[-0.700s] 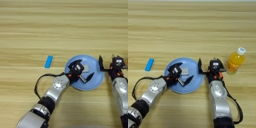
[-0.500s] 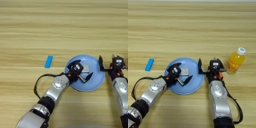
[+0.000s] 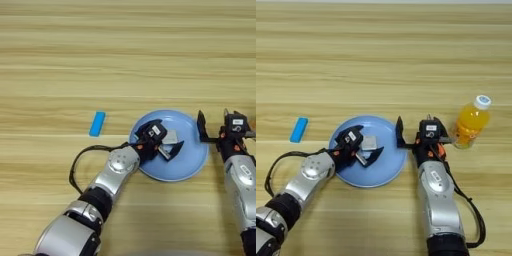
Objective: Move the objects on the table
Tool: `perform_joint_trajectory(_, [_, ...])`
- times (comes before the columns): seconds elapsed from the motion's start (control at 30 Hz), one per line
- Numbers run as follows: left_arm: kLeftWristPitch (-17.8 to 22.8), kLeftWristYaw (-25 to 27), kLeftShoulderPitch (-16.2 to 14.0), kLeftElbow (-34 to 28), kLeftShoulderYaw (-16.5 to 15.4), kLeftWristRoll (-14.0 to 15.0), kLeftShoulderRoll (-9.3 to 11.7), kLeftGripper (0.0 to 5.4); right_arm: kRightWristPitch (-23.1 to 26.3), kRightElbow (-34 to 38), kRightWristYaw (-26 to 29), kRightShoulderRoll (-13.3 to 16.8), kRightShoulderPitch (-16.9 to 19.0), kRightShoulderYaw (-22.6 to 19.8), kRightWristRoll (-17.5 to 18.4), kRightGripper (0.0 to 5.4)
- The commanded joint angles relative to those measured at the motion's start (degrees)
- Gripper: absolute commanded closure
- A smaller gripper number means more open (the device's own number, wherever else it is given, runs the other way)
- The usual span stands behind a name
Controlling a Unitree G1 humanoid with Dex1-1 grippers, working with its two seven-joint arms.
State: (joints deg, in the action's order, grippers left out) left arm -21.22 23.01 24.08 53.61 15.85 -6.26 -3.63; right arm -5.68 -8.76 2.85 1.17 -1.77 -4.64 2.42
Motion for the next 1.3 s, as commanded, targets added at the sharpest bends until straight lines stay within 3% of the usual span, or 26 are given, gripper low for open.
perform_joint_trajectory(0.03, [1.40, 0.06, -0.89, 2.25, -0.17, -0.97, 0.76, 1.18, 0.64, 0.56, -0.23, -0.25, -0.33, -0.01, 0.64, 0.00])
perform_joint_trajectory(0.37, [0.99, 0.25, -0.86, 2.48, -0.28, -0.95, 0.79, 2.30, 0.48, 0.25, -0.28, -0.18, -0.41, -0.23, 0.70, 0.00])
perform_joint_trajectory(0.9, [0.02, 1.51, -1.60, 0.29, -1.85, 0.25, 0.26, 2.33, 0.51, 0.22, -0.41, -0.18, -0.25, -0.28, 0.75, 0.00])
perform_joint_trajectory(1.3, [1.78, 2.89, -4.19, -9.49, -2.68, 1.91, -0.01, 2.34, 0.42, -0.03, -0.41, -0.15, -0.46, -0.36, 0.76, 0.00])
